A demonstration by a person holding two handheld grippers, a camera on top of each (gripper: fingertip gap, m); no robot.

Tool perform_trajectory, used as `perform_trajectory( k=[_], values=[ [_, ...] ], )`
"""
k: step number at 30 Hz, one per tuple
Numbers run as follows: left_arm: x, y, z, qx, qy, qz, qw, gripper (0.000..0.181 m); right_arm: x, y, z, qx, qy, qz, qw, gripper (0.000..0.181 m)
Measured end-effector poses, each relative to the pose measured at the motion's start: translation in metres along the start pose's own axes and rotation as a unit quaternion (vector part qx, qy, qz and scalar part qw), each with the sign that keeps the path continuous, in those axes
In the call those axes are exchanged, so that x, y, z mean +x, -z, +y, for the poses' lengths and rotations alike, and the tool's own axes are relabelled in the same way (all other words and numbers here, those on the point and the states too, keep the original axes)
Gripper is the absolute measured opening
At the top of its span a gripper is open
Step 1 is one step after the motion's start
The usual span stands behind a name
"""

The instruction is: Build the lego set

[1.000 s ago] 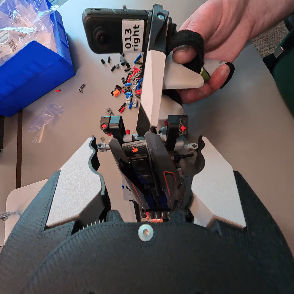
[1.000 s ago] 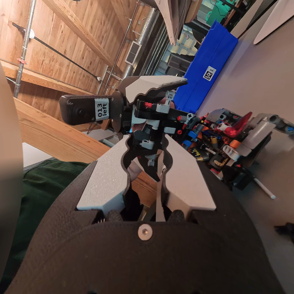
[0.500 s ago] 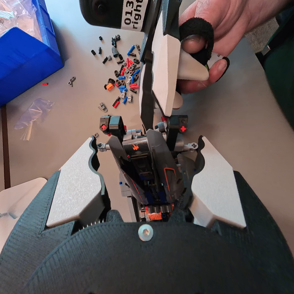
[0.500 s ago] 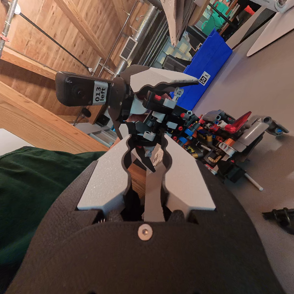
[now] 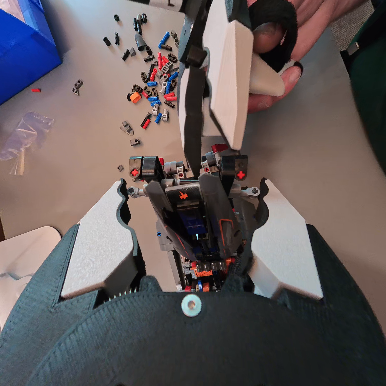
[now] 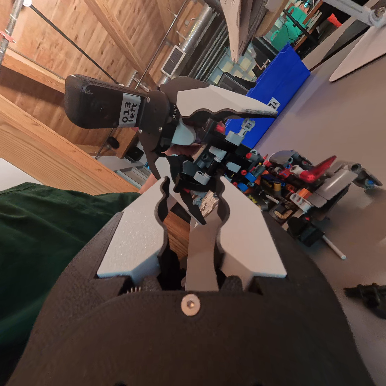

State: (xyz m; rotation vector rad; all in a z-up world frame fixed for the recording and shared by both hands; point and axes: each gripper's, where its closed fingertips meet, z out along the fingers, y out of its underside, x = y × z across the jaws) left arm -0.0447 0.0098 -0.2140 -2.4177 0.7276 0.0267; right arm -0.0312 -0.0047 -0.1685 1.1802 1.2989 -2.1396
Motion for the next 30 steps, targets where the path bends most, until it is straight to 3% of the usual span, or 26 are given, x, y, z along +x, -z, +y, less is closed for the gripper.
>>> perform_trajectory(
  k=[10, 30],
  values=[
    [0.000, 0.002, 0.001, -0.036, -0.011, 0.004, 0.999, 0.121, -0.005, -0.012, 0.001, -0.012, 0.012, -0.005, 1.000, 0.056],
    [-0.002, -0.003, 0.014, -0.081, -0.003, 0.022, 0.996, 0.121, -0.006, -0.009, -0.004, 0.007, 0.019, 0.002, 1.000, 0.056]
  ],
)
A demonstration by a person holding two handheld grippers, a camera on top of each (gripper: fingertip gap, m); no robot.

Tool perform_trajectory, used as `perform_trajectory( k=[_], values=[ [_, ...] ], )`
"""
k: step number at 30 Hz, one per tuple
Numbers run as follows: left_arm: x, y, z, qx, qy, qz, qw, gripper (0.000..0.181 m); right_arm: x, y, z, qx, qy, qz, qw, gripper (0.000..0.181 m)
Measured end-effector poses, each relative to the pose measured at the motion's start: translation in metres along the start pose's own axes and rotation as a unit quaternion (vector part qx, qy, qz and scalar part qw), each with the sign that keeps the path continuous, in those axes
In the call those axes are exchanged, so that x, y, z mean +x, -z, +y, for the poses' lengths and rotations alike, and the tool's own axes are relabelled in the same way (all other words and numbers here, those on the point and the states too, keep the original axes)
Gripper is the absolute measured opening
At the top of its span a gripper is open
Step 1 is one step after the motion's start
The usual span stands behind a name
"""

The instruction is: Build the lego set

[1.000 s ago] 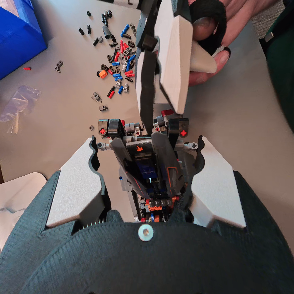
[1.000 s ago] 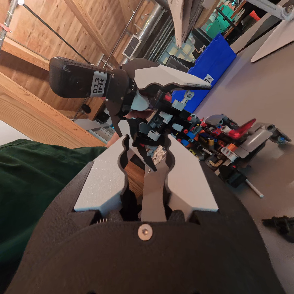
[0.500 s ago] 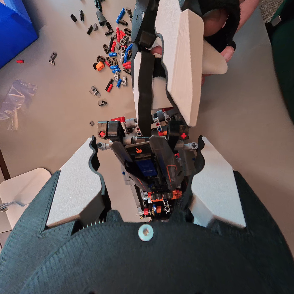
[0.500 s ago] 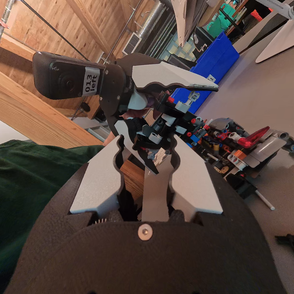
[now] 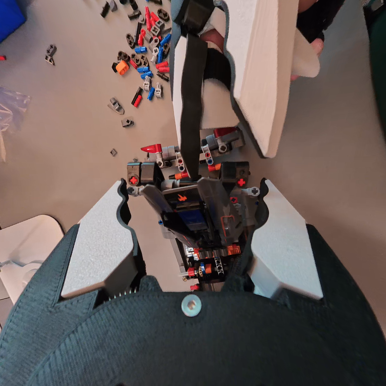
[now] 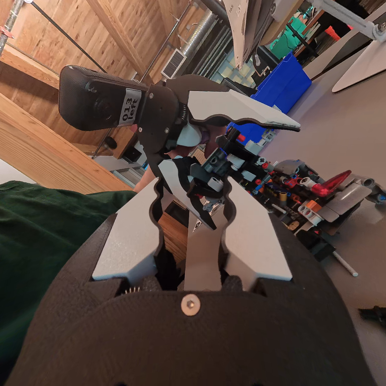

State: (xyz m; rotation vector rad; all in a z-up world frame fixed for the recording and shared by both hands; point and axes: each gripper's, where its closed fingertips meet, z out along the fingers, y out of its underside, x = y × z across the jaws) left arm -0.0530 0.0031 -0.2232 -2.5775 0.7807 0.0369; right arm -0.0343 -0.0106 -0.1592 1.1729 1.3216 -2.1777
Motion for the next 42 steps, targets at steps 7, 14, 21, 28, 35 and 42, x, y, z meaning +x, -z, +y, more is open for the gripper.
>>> perform_trajectory(
  k=[7, 14, 21, 28, 35, 42],
  values=[
    [0.004, 0.002, -0.001, -0.003, 0.010, 0.011, 1.000, 0.121, 0.003, 0.001, 0.002, -0.002, -0.009, -0.003, 1.000, 0.056],
    [0.002, 0.006, -0.002, -0.016, 0.013, 0.016, 1.000, 0.121, 0.003, 0.001, 0.004, -0.005, -0.016, -0.009, 1.000, 0.057],
    [0.002, 0.009, -0.003, -0.031, 0.017, 0.025, 0.999, 0.121, 0.000, -0.004, 0.004, -0.006, -0.016, -0.018, 1.000, 0.059],
    [0.000, 0.010, -0.001, -0.043, 0.024, 0.029, 0.998, 0.121, -0.001, -0.009, 0.000, -0.003, -0.022, -0.023, 0.999, 0.058],
    [-0.003, 0.010, 0.002, -0.052, 0.025, 0.031, 0.998, 0.121, 0.001, -0.013, -0.002, -0.005, -0.023, -0.018, 1.000, 0.060],
    [-0.004, 0.009, 0.005, -0.049, 0.027, 0.031, 0.998, 0.121, 0.004, -0.016, -0.002, -0.011, -0.021, -0.010, 1.000, 0.060]
  ],
)
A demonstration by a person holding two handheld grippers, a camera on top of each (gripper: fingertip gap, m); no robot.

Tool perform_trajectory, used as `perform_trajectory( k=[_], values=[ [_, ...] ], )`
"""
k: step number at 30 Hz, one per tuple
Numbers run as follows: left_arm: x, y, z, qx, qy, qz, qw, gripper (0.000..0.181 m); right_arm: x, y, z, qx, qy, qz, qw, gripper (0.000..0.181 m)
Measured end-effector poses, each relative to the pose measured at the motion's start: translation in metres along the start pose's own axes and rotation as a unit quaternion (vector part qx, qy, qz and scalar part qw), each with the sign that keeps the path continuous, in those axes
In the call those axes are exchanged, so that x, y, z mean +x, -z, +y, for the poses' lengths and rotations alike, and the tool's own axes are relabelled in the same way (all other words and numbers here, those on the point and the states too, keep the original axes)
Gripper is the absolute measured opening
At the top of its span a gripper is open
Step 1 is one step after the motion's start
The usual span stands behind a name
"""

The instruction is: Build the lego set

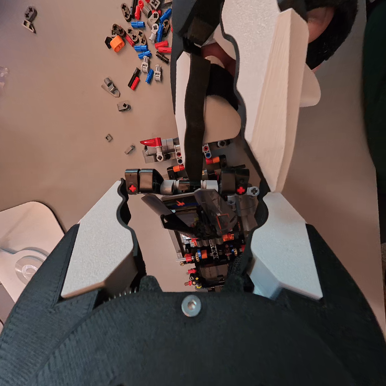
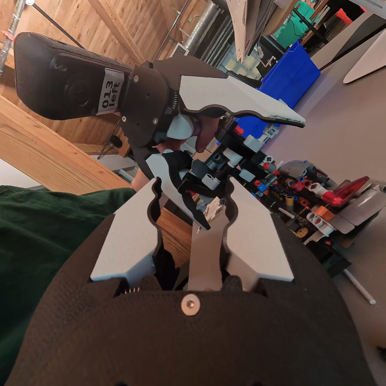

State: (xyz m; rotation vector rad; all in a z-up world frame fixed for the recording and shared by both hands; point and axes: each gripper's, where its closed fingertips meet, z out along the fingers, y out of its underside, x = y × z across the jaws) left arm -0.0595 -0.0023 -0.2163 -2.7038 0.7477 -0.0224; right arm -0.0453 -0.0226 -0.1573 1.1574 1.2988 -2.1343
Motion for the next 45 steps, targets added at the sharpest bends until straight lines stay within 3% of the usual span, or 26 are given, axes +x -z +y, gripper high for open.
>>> perform_trajectory(
  k=[14, 23, 45],
  values=[
    [-0.004, 0.000, 0.004, 0.021, 0.023, 0.022, 0.999, 0.121, 0.004, 0.006, -0.009, 0.016, 0.000, 0.007, 1.000, 0.058],
    [-0.005, -0.002, 0.005, 0.028, 0.032, 0.028, 0.999, 0.120, 0.006, 0.001, -0.010, 0.016, -0.001, 0.011, 1.000, 0.069],
    [-0.012, -0.006, 0.015, 0.052, 0.065, -0.042, 0.996, 0.124, 0.012, -0.008, -0.013, 0.030, -0.062, 0.033, 0.997, 0.069]
  ],
)
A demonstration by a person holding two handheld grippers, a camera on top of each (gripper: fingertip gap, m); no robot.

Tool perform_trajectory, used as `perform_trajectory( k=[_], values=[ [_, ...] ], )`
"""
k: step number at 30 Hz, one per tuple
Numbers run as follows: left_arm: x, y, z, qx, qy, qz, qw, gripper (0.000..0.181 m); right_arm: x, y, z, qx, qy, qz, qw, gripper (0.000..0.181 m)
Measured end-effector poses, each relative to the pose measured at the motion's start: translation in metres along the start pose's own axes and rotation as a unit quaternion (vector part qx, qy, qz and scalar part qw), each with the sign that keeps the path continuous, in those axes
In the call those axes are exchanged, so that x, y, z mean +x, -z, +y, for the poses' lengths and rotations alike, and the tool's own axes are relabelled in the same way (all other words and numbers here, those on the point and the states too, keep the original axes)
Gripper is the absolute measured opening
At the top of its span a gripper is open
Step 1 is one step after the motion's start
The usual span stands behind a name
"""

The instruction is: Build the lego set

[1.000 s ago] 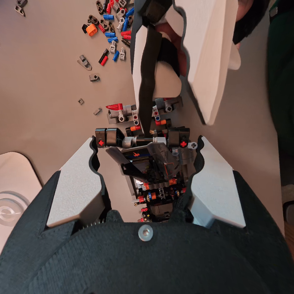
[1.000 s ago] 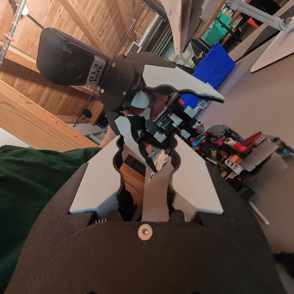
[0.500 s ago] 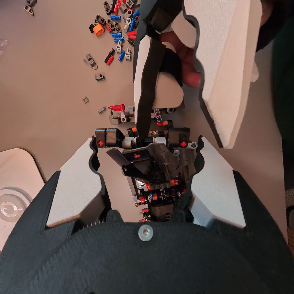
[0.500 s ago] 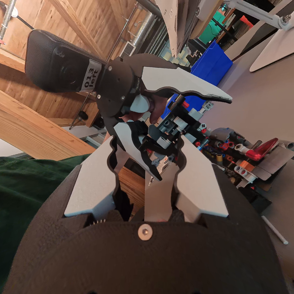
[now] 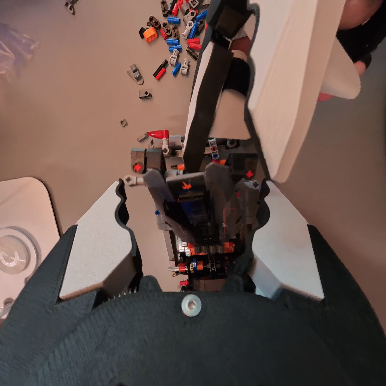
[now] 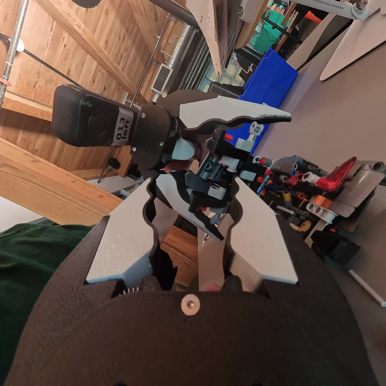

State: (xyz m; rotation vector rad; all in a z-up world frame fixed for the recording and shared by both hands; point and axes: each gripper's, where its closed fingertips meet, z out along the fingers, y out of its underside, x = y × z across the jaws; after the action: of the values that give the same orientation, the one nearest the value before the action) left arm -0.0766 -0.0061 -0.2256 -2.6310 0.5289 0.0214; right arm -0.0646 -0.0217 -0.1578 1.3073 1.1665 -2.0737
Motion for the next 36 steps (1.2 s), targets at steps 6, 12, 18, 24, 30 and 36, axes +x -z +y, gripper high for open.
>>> perform_trajectory(
  k=[6, 12, 18, 24, 30, 36],
  values=[
    [-0.002, 0.013, 0.007, 0.040, 0.044, -0.027, 0.998, 0.125, -0.001, -0.001, 0.000, 0.003, 0.002, -0.001, 1.000, 0.070],
    [-0.005, 0.040, 0.007, 0.100, 0.084, -0.066, 0.989, 0.095, -0.002, -0.001, 0.000, 0.002, -0.001, -0.008, 1.000, 0.070],
    [0.003, 0.051, -0.013, 0.177, 0.071, -0.063, 0.980, 0.063, -0.004, -0.002, 0.000, 0.005, -0.001, -0.014, 1.000, 0.072],
    [0.007, 0.049, -0.020, 0.197, 0.060, -0.071, 0.976, 0.051, -0.004, 0.000, -0.003, 0.016, -0.006, -0.019, 1.000, 0.073],
    [0.011, 0.051, -0.019, 0.202, 0.057, -0.069, 0.975, 0.046, -0.005, -0.004, -0.001, 0.024, -0.015, -0.015, 0.999, 0.076],
    [0.014, 0.054, -0.017, 0.210, 0.048, -0.070, 0.974, 0.047, -0.008, -0.005, 0.004, 0.021, -0.017, -0.013, 1.000, 0.077]
  ],
)
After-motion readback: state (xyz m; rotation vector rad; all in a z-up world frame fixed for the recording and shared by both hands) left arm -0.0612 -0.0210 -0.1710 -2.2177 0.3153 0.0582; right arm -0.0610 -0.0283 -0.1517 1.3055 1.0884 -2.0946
